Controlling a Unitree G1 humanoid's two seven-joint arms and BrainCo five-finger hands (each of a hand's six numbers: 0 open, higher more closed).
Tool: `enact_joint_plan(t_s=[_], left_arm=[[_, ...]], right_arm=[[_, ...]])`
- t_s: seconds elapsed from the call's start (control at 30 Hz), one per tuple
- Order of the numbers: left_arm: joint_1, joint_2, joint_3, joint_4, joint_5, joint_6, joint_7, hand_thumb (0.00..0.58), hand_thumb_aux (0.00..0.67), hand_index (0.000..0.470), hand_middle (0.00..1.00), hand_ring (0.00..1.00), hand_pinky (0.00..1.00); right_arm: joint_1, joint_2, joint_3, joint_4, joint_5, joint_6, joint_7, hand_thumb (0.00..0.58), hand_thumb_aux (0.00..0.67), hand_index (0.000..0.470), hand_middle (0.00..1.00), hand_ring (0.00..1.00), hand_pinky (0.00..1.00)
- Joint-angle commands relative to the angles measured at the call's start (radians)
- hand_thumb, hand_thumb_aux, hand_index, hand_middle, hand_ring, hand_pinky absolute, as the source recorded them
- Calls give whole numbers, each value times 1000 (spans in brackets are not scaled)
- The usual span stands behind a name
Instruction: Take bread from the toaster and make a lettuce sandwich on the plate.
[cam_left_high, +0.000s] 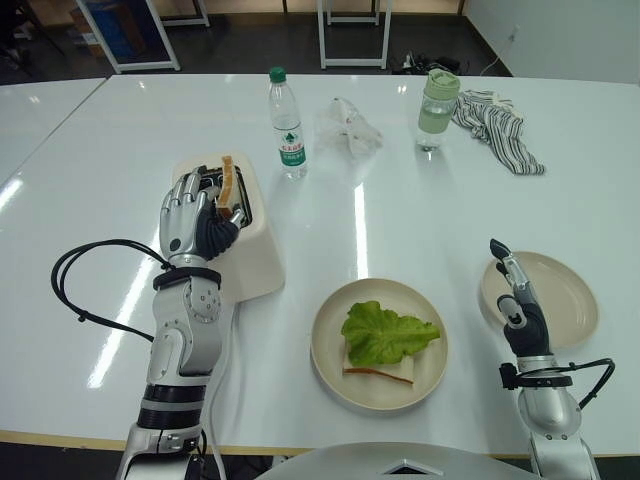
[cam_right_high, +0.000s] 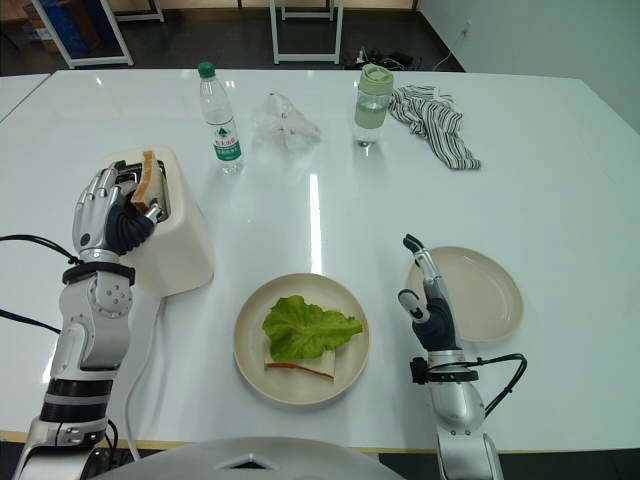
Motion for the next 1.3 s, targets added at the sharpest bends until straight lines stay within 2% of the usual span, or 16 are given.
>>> enact_joint_plan(t_s=[0.03,0.2,0.37,0.4,0.43,0.5,0.7,0.87,1.07,1.2,1.3], left_arm=[[8,6,20,-43,-12,-36,68,580,670,470,0,0,0],[-10,34,100,-130,2,-144,268,580,670,470,0,0,0],[0,48,92,-251,3,-433,517,580,670,470,0,0,0],[2,45,84,-253,2,-463,529,580,670,470,141,141,141],[4,43,76,-247,-5,-500,543,580,670,470,345,345,345],[11,38,66,-238,-50,-558,537,580,670,470,1000,1000,1000],[20,9,38,-223,-286,-663,403,580,670,470,1000,1000,1000],[30,-10,-58,-214,-505,-673,192,580,670,470,1000,1000,1000],[76,17,-186,-239,-794,-518,-157,580,670,470,1000,1000,1000],[98,-8,-202,-272,-1074,-396,-320,580,670,470,1000,1000,1000],[97,-12,-209,-245,-1176,-329,-408,580,670,470,1000,1000,1000]], right_arm=[[1,5,-3,9,-14,7,7,0,0,0,0,0,0],[5,9,6,15,-21,7,9,0,0,0,0,0,0],[6,13,6,26,-26,6,9,0,0,0,0,0,0],[5,14,5,28,-27,6,8,0,0,0,0,0,0],[4,14,5,30,-27,6,8,0,0,0,0,0,0],[2,15,4,33,-27,7,8,0,0,0,0,0,0],[5,20,2,39,-28,8,6,0,0,0,0,0,0],[-1,20,-9,42,-24,12,7,0,0,0,0,0,0],[-4,18,-29,49,-17,13,9,0,0,0,0,0,0],[-5,20,-36,55,-16,13,8,0,0,0,0,0,0],[-7,19,-44,58,-13,14,7,0,0,0,0,0,0]])
